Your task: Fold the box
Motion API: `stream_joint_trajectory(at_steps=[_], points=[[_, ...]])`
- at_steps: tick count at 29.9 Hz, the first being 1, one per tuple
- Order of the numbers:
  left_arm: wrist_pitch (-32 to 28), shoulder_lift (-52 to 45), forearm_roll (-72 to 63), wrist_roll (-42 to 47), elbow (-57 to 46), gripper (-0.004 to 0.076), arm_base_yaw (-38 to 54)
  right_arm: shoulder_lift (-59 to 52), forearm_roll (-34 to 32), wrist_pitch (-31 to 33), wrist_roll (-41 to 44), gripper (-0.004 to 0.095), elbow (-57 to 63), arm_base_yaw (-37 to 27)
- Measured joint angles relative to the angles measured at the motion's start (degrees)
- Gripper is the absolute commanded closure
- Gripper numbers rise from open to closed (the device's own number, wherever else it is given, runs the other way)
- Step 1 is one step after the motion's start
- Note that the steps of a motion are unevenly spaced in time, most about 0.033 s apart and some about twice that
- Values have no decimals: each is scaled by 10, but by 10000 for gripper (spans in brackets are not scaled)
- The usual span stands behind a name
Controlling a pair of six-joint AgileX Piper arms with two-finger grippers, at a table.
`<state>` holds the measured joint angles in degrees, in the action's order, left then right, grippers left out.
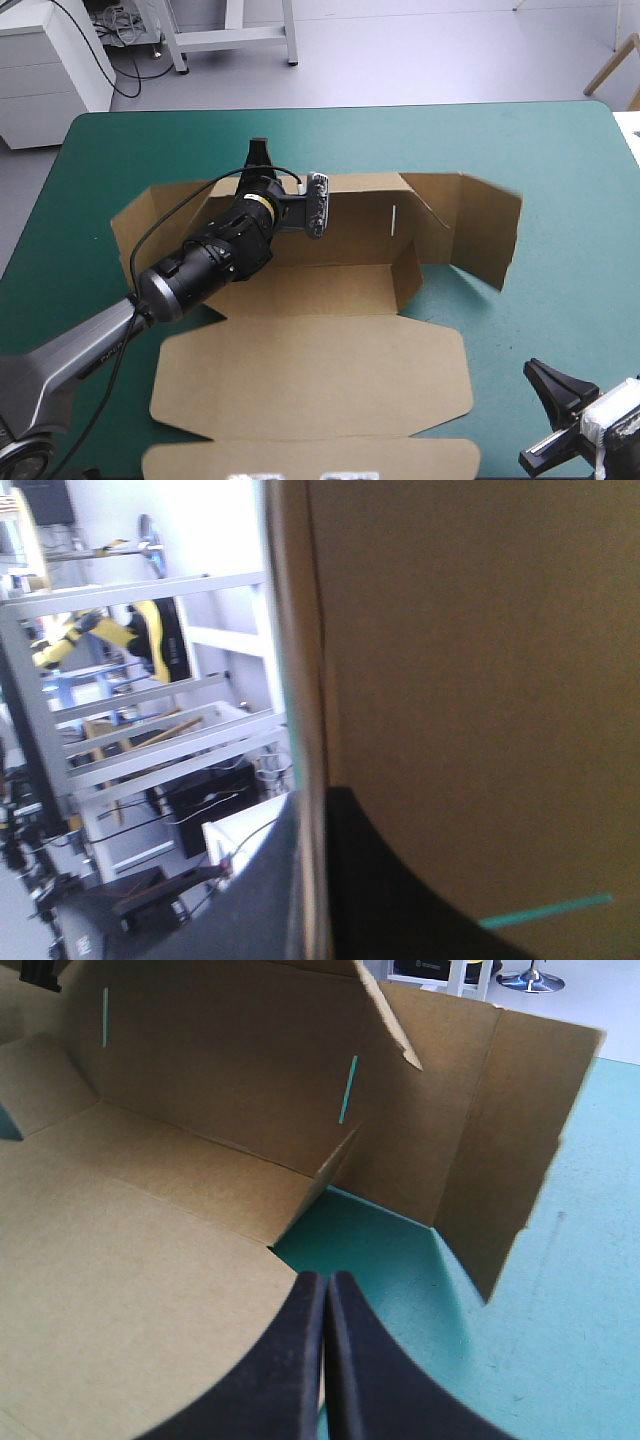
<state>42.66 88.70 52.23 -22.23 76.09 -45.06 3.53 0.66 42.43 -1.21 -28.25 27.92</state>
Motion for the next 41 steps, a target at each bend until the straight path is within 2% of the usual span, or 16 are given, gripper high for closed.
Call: stream_joint_trajectory(at_steps=[6, 17, 30, 41], points=[[19, 1, 41, 91, 0, 734, -23, 0, 0, 0, 0, 927, 0, 0], [40, 2, 64, 198, -1, 734, -72, 0, 0, 0, 0, 927, 0, 0], [93, 2, 289, 388, -128, 734, -157, 0, 0, 0, 0, 927, 1, 0], [166, 1, 396, 486, -159, 734, -201, 0, 0, 0, 0, 927, 1, 0]])
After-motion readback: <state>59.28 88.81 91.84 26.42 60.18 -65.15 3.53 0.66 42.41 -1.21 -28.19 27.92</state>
